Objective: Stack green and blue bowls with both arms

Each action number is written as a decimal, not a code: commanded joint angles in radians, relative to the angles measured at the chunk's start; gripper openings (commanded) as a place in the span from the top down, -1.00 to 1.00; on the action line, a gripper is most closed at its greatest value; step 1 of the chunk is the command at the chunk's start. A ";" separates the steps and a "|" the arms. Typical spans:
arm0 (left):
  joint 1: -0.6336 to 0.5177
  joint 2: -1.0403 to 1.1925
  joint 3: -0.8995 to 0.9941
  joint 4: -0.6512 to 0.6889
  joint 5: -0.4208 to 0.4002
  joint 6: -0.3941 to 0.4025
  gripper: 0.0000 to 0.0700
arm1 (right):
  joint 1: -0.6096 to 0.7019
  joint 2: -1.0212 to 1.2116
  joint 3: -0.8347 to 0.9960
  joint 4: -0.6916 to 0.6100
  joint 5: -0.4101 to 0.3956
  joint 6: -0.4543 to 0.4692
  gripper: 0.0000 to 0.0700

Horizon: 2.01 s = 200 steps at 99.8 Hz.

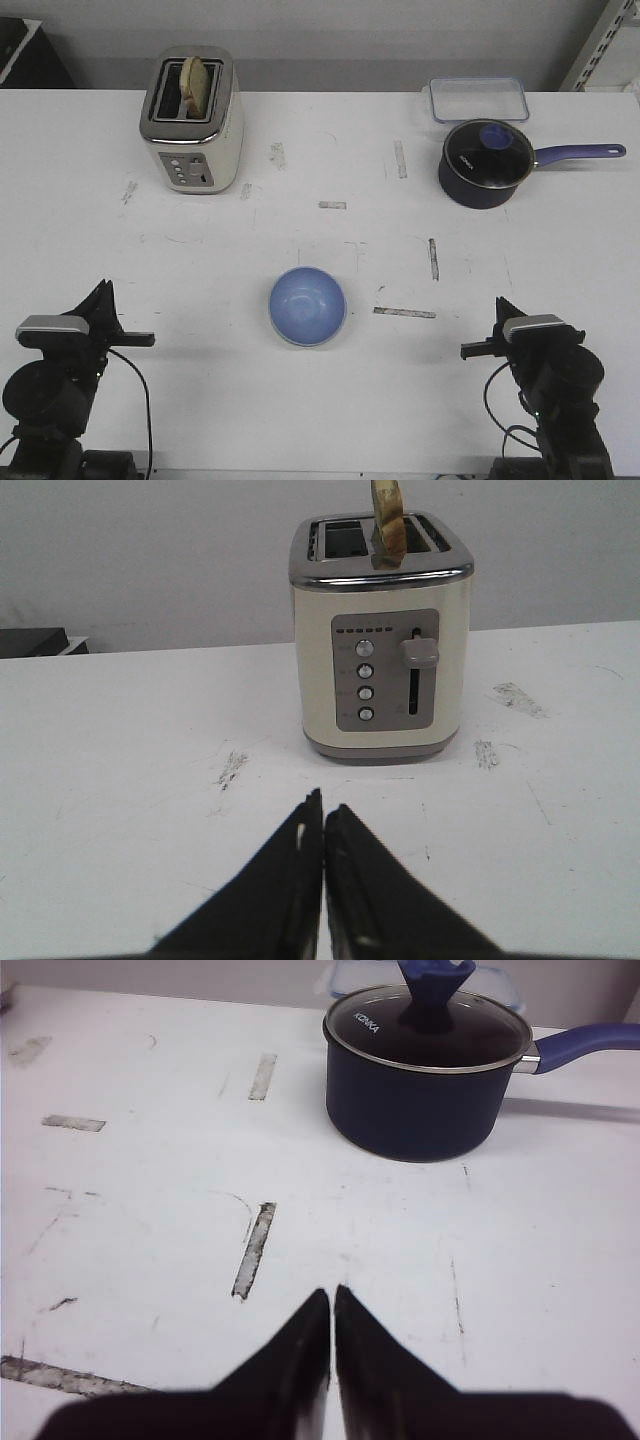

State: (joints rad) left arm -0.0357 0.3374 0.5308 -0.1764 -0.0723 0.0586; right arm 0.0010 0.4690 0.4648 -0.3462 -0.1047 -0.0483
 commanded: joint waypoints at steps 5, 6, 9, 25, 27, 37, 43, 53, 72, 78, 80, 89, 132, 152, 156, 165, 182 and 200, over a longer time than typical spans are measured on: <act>-0.001 -0.074 -0.097 0.044 0.002 -0.007 1.00 | 0.000 0.003 0.006 0.014 0.000 -0.005 1.00; -0.001 -0.083 -0.109 0.052 0.002 -0.007 1.00 | 0.000 0.003 0.006 0.014 0.000 -0.005 1.00; -0.001 -0.111 -0.145 0.074 0.004 -0.007 1.00 | 0.000 0.003 0.006 0.013 0.000 -0.005 1.00; -0.001 -0.273 -0.325 0.146 0.013 -0.007 1.00 | 0.000 0.003 0.006 0.014 0.000 -0.005 1.00; -0.001 -0.286 -0.339 0.148 0.013 -0.007 1.00 | 0.000 0.003 0.006 0.013 0.000 -0.005 1.00; -0.001 -0.333 -0.418 0.161 0.014 -0.008 1.00 | 0.000 0.003 0.006 0.014 0.000 -0.005 1.00; -0.001 -0.335 -0.452 0.188 0.015 -0.008 1.00 | 0.000 0.003 0.006 0.013 0.000 -0.005 1.00; -0.001 -0.334 -0.519 0.276 0.026 -0.007 1.00 | 0.000 0.003 0.006 0.016 0.000 -0.005 1.00; 0.001 -0.334 -0.518 0.258 0.027 -0.007 0.99 | 0.000 0.003 0.006 0.018 0.000 -0.005 1.00; 0.001 -0.334 -0.518 0.257 0.029 -0.007 0.99 | 0.000 0.003 0.006 0.018 0.000 -0.005 1.00; 0.001 -0.334 -0.518 0.257 0.029 -0.007 0.99 | 0.000 0.003 0.006 0.018 0.000 -0.005 1.00; 0.001 -0.334 -0.518 0.257 0.028 -0.007 0.99 | 0.000 0.003 0.006 0.018 0.000 -0.005 1.00; 0.001 -0.334 -0.518 0.257 0.028 -0.007 0.99 | 0.000 0.003 0.006 0.018 0.000 -0.005 1.00; 0.001 -0.334 -0.518 0.257 0.028 -0.007 0.99 | -0.006 -0.027 0.000 0.019 0.004 -0.011 1.00; 0.001 -0.334 -0.518 0.257 0.028 -0.007 0.99 | -0.011 -0.034 -0.014 0.043 0.003 -0.009 1.00; 0.001 -0.334 -0.518 0.257 0.028 -0.007 0.99 | -0.034 -0.075 -0.079 0.122 0.005 -0.012 1.00; 0.001 -0.334 -0.518 0.257 0.028 -0.007 0.99 | -0.075 -0.229 -0.271 0.266 0.050 -0.006 1.00; 0.001 -0.334 -0.518 0.257 0.028 -0.007 0.99 | -0.082 -0.432 -0.435 0.293 0.051 0.032 1.00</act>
State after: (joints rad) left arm -0.0357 0.0051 0.0341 0.0666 -0.0463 0.0574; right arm -0.0803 0.0906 0.0601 -0.0669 -0.0494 -0.0402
